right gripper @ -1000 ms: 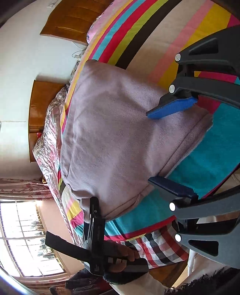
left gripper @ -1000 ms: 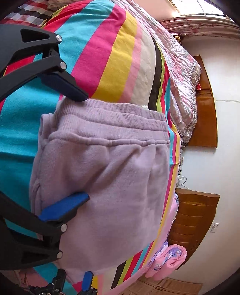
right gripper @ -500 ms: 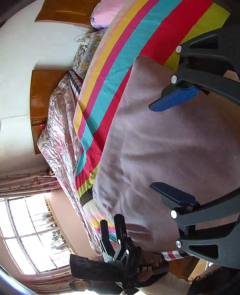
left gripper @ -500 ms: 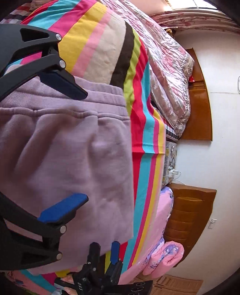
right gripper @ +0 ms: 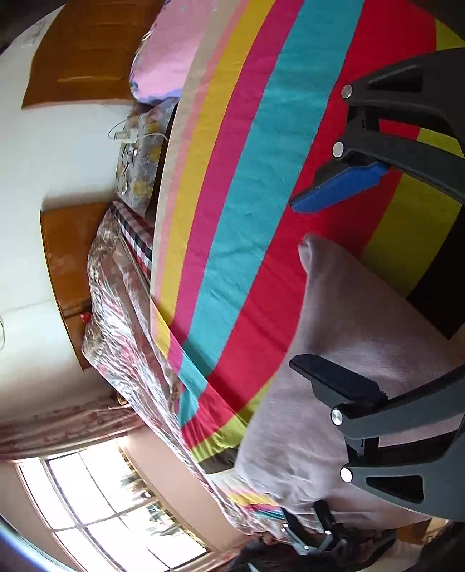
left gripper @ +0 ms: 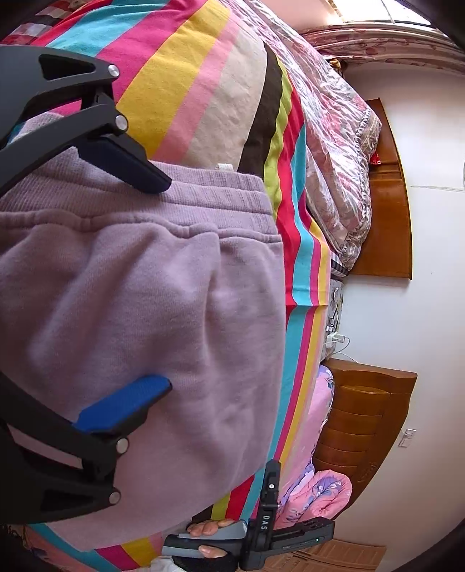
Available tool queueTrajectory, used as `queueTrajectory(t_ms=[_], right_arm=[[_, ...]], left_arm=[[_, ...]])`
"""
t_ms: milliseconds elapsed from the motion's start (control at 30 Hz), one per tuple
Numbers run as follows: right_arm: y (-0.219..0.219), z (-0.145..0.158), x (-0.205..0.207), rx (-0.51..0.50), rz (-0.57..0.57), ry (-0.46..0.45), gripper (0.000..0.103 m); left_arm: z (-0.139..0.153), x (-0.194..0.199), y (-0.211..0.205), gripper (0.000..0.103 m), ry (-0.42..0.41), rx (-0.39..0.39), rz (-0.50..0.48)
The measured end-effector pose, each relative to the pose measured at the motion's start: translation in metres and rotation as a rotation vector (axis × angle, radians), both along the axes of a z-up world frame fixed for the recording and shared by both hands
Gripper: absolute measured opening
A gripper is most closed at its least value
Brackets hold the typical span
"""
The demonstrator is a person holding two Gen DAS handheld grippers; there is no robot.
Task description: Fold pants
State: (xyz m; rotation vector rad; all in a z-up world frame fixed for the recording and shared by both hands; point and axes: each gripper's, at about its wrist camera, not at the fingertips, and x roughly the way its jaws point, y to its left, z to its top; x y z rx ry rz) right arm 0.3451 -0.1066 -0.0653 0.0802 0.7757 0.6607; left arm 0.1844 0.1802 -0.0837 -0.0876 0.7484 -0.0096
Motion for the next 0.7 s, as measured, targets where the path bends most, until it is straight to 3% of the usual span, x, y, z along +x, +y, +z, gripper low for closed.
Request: queueTrajectory(t_ms=[67,167,233,300,333,367,400,500,600,700], right_arm=[[0.02,0.011,-0.017,0.002,0.099,-0.02,0.081],[0.05,0.004,-0.043,-0.086,0.283,-0.03,0.086],[0.05,-0.015,-0.034,-0.176,0.221,0.01,0.086],[0.035,-0.013,-0.024,-0.124,0.116,0.045,0.083],[0.035,-0.003,-0.026,-0.141,0.052,0.016,0.078],[0.041,0.01,-0.032,-0.153,0.035,-0.032,0.08],[0.051,0.021,-0.037,-0.14,0.065,-0.065,0.08],[0.119,0.039,-0.057,-0.138,0.271,-0.067,0.088],[0.208,0.032,-0.081,-0.276,0.474,-0.085,0.088],[0.272,0.009,-0.093,-0.382,0.583,-0.051,0.088]], left_arm=[[0.0,-0.001,0.0,0.102,0.0,-0.004,0.0],[0.001,-0.002,0.003,0.102,-0.002,-0.02,-0.003],[0.001,-0.003,0.005,0.102,-0.004,-0.021,-0.008],[0.005,-0.008,0.005,0.102,0.001,-0.012,0.003],[0.009,-0.013,0.005,0.102,0.003,-0.001,0.011],[0.012,-0.022,0.005,0.102,-0.007,0.007,0.013],[0.015,-0.032,0.005,0.102,-0.02,0.02,0.023],[0.018,-0.067,0.006,0.102,-0.065,0.061,0.064],[0.018,-0.092,0.012,0.102,-0.082,0.05,0.127],[0.019,-0.108,0.018,0.102,-0.084,0.046,0.157]])
